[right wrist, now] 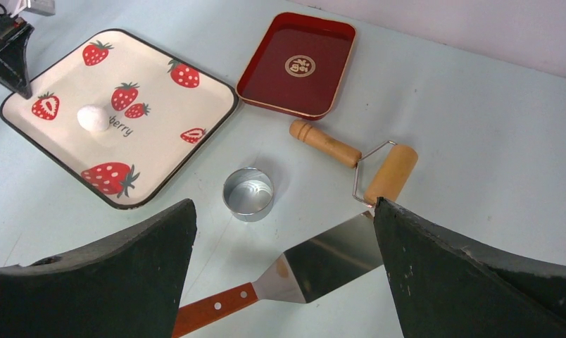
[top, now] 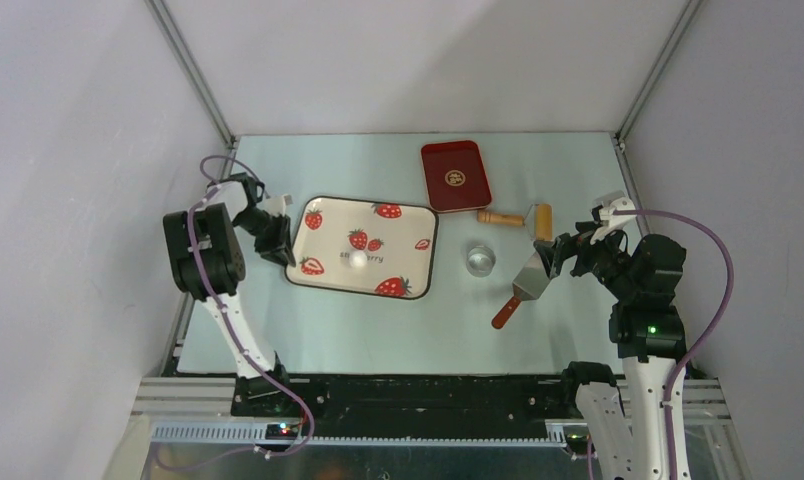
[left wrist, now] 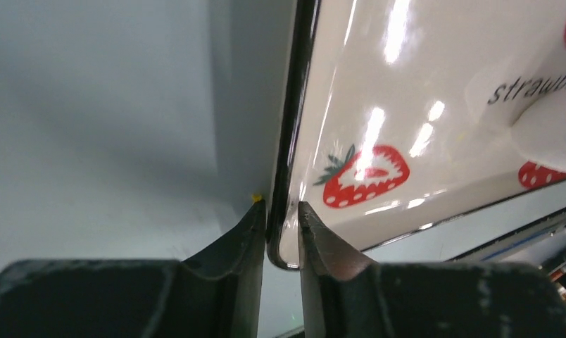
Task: Roll out the dumpling wrappers from the dough
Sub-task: Move the work surface to the center of the board.
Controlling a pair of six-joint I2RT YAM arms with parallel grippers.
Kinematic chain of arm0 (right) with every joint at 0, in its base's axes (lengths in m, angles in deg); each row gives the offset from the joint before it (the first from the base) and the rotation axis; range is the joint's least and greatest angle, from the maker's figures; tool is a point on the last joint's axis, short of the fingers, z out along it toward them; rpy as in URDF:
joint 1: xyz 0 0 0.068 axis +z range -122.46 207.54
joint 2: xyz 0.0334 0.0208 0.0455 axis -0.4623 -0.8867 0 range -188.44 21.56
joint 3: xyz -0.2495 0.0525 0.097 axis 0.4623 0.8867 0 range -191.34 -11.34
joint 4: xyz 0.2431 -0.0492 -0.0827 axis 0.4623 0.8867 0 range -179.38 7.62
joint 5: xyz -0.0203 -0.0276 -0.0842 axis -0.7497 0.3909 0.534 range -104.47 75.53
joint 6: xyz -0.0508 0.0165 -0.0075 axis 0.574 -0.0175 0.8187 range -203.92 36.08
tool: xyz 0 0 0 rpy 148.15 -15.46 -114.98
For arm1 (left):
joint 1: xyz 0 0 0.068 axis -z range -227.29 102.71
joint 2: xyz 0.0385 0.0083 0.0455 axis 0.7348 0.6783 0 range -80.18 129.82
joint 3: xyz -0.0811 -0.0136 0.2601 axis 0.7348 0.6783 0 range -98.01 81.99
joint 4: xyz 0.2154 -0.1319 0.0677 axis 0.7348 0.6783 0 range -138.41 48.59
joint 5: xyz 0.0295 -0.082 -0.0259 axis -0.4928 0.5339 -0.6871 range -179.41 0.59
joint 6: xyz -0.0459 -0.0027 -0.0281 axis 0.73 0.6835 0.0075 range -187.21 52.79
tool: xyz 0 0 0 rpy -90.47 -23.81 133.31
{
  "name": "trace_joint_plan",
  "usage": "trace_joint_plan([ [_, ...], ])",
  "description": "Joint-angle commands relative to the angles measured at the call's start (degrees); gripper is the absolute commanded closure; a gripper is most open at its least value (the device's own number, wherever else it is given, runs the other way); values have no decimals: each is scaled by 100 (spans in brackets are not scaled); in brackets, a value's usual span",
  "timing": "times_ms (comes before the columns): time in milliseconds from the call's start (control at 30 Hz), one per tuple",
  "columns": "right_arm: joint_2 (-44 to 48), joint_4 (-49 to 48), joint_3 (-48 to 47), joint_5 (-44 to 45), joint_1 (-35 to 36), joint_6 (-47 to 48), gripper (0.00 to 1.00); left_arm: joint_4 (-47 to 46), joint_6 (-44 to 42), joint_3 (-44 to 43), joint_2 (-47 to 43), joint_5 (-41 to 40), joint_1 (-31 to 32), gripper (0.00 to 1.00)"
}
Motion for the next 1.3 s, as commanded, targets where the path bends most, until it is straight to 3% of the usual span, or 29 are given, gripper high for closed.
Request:
trace_joint_plan([
  [0,3,-173,6,-69,12,96,0,102,-96,480,-698,-19,11,73],
  [367,-281,-212,-75,95,188,99,3,-52,-187,1481,-1546,114,146,72],
  [433,-521,-22,-218,541,559,372,4,-79,-236,1618,-1642,104,232,71],
  [600,-1241,415,-251,2612,1958,1254,6,-179,-342,1880,-1825,12,589,71],
  [700,-1592,298,-225,3691,2369,1437,5,-255,-340,1971,-1946,-81,753,71],
  [933,-2771,-1165,-324,4515,2500,2398,2,-431,-357,2107,-2112,-369,801,71],
  [1033,-3710,-1552,-742,4710,2433,2721,1,-525,-413,2182,-2063,-527,803,72],
  [1167,-4927,-1684,-1454,4814,2295,2946,1,-600,-579,2135,-1958,-876,799,84],
  [1200,-5255,-1667,-1568,4807,2270,3051,0,-599,-610,2099,-1949,-962,795,84],
  [1267,-5659,-1651,-1901,4767,2258,3236,1,-598,-653,2044,-1934,-983,780,72],
])
